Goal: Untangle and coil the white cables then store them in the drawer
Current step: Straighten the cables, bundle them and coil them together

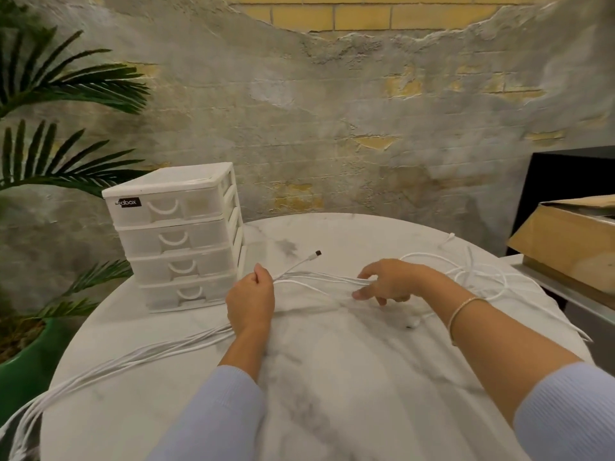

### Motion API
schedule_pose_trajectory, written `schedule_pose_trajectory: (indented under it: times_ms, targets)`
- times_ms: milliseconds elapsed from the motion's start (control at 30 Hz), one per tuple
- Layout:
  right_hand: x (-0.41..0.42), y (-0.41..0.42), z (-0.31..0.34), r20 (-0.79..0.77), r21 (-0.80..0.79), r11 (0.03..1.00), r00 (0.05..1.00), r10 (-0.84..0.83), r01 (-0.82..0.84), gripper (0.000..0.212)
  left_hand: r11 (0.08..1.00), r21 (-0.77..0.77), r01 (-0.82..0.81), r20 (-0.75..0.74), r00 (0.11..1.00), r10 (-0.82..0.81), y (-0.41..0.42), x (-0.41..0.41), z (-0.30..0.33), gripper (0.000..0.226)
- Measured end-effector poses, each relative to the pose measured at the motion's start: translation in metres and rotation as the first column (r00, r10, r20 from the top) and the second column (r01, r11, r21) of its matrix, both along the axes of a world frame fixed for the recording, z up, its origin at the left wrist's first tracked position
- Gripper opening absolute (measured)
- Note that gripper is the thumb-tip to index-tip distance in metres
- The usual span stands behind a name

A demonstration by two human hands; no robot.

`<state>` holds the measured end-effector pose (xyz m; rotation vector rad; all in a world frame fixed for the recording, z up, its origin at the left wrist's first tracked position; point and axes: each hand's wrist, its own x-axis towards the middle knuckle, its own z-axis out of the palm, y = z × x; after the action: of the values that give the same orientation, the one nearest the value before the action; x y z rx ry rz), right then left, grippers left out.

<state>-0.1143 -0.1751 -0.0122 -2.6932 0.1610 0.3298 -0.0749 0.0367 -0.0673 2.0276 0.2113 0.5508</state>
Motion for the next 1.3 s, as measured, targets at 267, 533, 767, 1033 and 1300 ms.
schedule_pose_trajectory:
  times_ms: [267,533,767,1033,1300]
  targets:
    - [-0.017,0.028,0.017,0.26,0.094,0.988,0.961,0.097,-0.125,0.052,0.98,0.181,0.081,0.135,0.985,-0.106,-0.005,-0.019,0.052,0.055]
    - [-0.037,0.073,0.076,0.405,0.681,0.675,0.914,-0.023,-0.285,0.023,0.958,0.284,0.043,0.079,0.995,-0.068,0.035,-0.028,0.16,0.061]
    - [-0.055,0.068,0.1,0.354,0.399,0.893,0.933,0.061,-0.21,0.033,0.988,-0.14,-0.062,0.148,0.986,0.083,0.088,-0.053,0.221,0.057]
    - [-0.064,0.018,0.078,0.341,0.206,0.976,0.93,-0.136,0.067,0.035,0.904,-0.417,-0.09,0.203,0.961,0.189,0.135,-0.067,0.244,0.04]
    - [-0.097,-0.044,0.054,0.119,-0.471,0.849,0.971,-0.208,0.24,0.048,0.846,-0.528,-0.076,0.223,0.948,0.225,0.168,-0.082,0.258,0.044]
